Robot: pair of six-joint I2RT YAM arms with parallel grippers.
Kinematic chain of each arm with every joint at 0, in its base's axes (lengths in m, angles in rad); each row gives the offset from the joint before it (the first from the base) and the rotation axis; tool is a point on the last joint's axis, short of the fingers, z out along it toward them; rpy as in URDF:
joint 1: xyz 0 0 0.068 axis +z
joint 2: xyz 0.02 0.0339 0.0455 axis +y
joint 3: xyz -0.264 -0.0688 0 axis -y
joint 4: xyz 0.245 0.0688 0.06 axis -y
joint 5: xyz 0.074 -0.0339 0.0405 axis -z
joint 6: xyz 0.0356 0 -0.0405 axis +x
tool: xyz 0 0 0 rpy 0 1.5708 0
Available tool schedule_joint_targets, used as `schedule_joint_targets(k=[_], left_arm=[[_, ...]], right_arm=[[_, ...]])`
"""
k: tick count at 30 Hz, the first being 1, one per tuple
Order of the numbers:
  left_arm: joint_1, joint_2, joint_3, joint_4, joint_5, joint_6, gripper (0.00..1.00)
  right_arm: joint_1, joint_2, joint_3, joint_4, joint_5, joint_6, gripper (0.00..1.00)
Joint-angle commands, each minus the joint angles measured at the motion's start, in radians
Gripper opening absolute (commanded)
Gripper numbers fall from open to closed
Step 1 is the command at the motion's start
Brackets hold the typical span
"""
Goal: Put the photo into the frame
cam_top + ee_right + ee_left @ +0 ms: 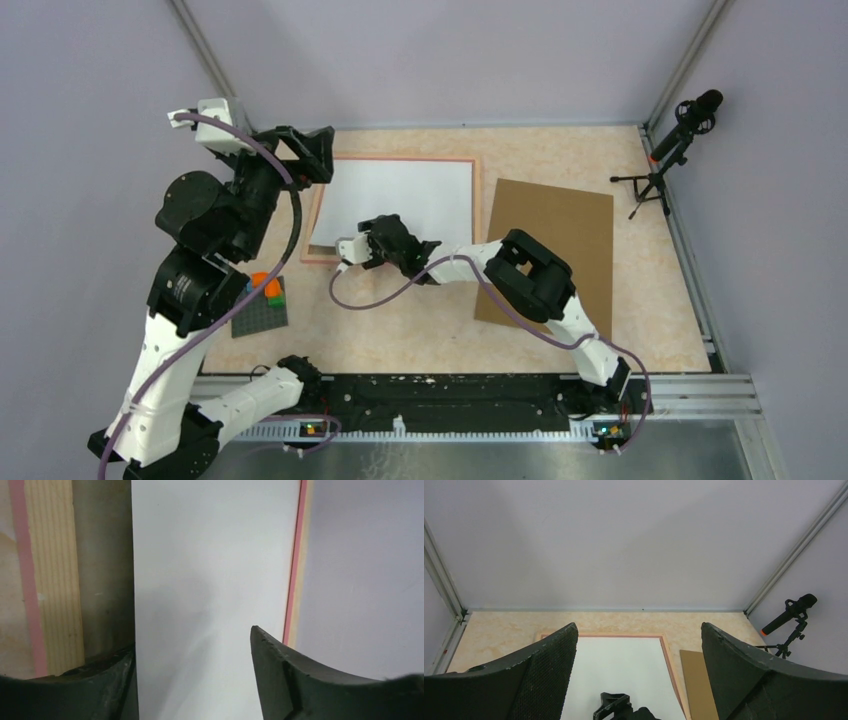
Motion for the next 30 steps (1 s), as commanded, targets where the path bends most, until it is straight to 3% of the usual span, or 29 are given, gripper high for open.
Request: schedule_joint_targets(k=[1, 5, 12, 18, 21, 24, 27, 30], left_arm=[[-0.003, -0.01, -0.009, 0.051, 0.006, 0.009, 0.95], [-0.004, -0.013, -0.019, 0.055, 0.011, 0.009, 0.95], [-0.005, -0.016, -0.042, 0.065, 0.029, 0.002, 0.96], [-0.005, -0.02, -0.059, 0.078, 0.054, -0.019, 0.96], [-0.005, -0.03, -0.065, 0.085, 0.054, -0.02, 0.96], [-0.005, -0.038, -0.082, 0.087, 0.039, -0.021, 0.97], [-0.005, -0.045, -0.113, 0.088, 0.015, -0.033, 0.98], [-0.005, -0.05, -0.158, 0.114, 0.023, -0.043, 0.98]], right_arm=[[-0.012, -0.044, 0.107, -0.186, -0.076, 0.093, 0.69], [-0.017, -0.064, 0.187, -0.383, -0.127, 0.182, 0.89], [-0.046, -0.092, 0.388, -0.783, -0.307, 0.332, 0.99], [-0.099, -0.19, 0.516, -1.054, -0.794, 0.509, 0.99], [-0.189, -0.287, 0.388, -1.034, -1.097, 0.605, 0.99], [-0.338, -0.404, 0.135, -0.838, -1.255, 0.836, 0.99], [-0.465, -0.563, -0.163, -0.575, -1.199, 1.057, 0.99], [-0.588, -0.716, -0.386, -0.454, -0.99, 1.181, 0.99]])
